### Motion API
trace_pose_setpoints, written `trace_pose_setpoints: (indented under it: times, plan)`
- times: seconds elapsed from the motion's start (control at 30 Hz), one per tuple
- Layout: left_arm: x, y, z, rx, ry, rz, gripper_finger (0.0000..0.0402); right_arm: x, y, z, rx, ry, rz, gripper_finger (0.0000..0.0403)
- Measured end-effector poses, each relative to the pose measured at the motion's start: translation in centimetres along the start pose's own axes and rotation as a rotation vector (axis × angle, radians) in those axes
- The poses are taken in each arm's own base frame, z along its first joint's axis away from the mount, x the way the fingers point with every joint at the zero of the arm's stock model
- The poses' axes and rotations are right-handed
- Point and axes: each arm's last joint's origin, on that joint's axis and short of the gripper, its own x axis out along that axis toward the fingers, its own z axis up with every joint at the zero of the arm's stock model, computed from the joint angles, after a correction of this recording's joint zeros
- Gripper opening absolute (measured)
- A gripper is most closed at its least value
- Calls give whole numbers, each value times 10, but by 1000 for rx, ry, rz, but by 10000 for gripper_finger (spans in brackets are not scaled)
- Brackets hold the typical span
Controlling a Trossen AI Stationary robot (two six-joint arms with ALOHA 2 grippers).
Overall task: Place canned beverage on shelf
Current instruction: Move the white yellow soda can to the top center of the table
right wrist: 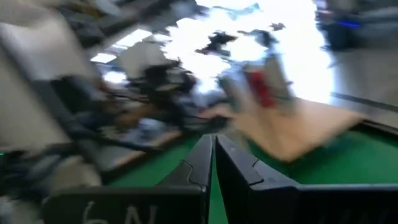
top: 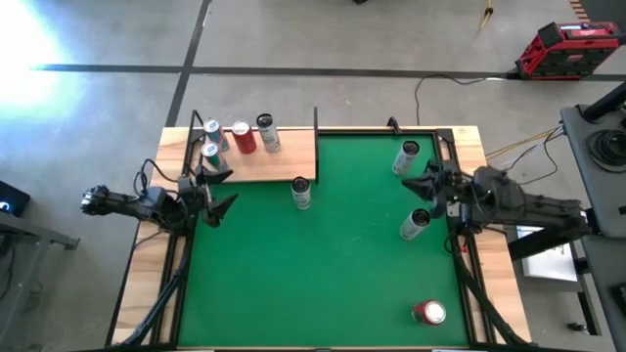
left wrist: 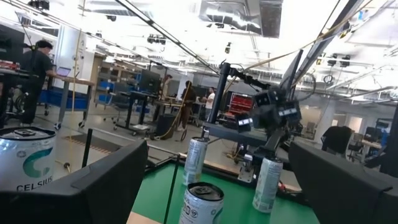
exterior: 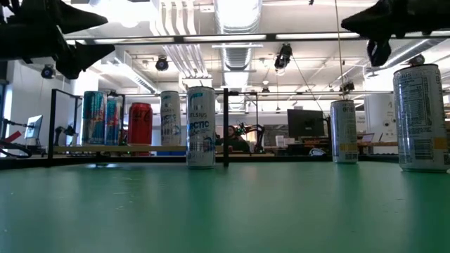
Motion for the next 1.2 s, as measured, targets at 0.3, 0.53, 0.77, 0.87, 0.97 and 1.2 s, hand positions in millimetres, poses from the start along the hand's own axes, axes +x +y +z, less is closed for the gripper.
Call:
trace_pose_setpoints:
  times: [0.3, 0.53, 0.77, 0.87, 0.97, 1.2]
  plan:
    - [1, -1, -2, 10, 17, 1, 375, -14, 0, 35, 64, 175, -752, 13]
    - [2, -1, -4, 18, 29, 1, 375, 6, -2, 34, 127, 237, -901, 13]
    - [2, -1, -5, 24, 38, 2, 375, 31, -2, 24, 265, 386, -864, 13]
    - [3, -1, -5, 26, 42, 2, 375, 34, 0, 20, 344, 467, -801, 13]
    - [3, -2, -6, 29, 47, 2, 375, 35, 0, 17, 364, 504, -793, 13]
    - [4, -2, -7, 36, 58, 3, 375, 27, 0, 18, 380, 500, -820, 13]
